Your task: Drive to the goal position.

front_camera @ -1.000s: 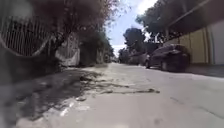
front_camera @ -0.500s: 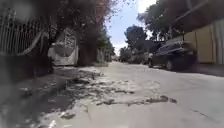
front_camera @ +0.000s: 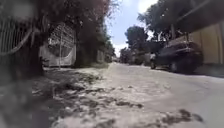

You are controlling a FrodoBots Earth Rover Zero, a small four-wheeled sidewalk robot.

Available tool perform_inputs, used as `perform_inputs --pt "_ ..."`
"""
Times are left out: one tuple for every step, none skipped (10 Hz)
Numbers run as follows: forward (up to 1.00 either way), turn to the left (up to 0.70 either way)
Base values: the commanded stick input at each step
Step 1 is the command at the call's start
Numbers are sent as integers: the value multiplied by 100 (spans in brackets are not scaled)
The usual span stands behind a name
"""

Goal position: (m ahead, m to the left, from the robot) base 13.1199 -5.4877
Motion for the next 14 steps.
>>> perform_inputs --pt "100 0" --pt "100 0" --pt "100 0" --pt "100 0" --pt "100 0" --pt "100 0" --pt "100 0" --pt "100 0" --pt "100 0" --pt "100 -1" --pt "100 -4" --pt "100 -8" --pt "100 -16" --pt "100 -19"
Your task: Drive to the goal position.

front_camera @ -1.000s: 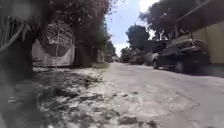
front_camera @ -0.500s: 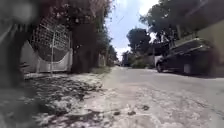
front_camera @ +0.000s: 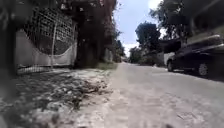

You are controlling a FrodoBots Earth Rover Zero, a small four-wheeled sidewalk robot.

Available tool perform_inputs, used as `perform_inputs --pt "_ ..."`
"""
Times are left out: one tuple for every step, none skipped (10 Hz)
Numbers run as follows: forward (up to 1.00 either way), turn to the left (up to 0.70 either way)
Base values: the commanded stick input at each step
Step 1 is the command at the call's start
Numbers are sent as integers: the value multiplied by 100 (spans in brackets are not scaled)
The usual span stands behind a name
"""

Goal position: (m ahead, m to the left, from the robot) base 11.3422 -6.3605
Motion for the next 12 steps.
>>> perform_inputs --pt "100 -15" --pt "100 -5" --pt "100 -3" --pt "100 -15" --pt "100 -21" --pt "100 -27" --pt "100 -36" --pt "100 -37" --pt "100 -38" --pt "100 -38" --pt "100 -38" --pt "100 -18"
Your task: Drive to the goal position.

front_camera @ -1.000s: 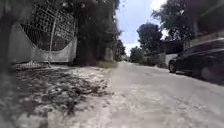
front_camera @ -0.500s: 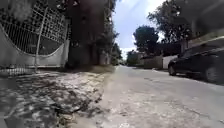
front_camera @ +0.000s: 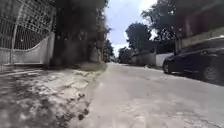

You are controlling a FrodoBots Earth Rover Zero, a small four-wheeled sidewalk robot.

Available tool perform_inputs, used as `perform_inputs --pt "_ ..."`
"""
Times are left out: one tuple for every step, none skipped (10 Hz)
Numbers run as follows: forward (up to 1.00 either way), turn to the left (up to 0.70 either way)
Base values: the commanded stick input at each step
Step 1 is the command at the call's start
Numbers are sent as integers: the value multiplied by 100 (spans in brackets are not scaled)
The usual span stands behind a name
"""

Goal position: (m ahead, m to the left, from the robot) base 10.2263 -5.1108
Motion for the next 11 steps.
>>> perform_inputs --pt "100 -6" --pt "100 0" --pt "100 0" --pt "100 0" --pt "100 0" --pt "100 0" --pt "100 0" --pt "100 0" --pt "100 0" --pt "100 1" --pt "100 2"
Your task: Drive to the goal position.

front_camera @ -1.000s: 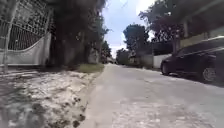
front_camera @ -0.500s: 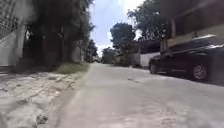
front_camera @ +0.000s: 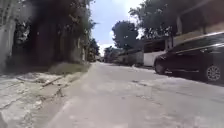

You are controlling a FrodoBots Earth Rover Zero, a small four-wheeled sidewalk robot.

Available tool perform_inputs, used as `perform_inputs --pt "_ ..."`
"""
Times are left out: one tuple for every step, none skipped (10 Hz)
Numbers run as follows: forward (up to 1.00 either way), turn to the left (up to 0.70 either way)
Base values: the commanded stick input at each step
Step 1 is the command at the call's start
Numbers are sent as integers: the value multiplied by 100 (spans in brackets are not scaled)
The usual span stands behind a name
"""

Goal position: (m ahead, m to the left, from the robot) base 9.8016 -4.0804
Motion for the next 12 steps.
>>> perform_inputs --pt "100 7" --pt "100 13" --pt "100 19" --pt "100 11" --pt "100 3" --pt "100 0" --pt "100 0" --pt "100 0" --pt "100 0" --pt "100 0" --pt "100 2" --pt "100 0"
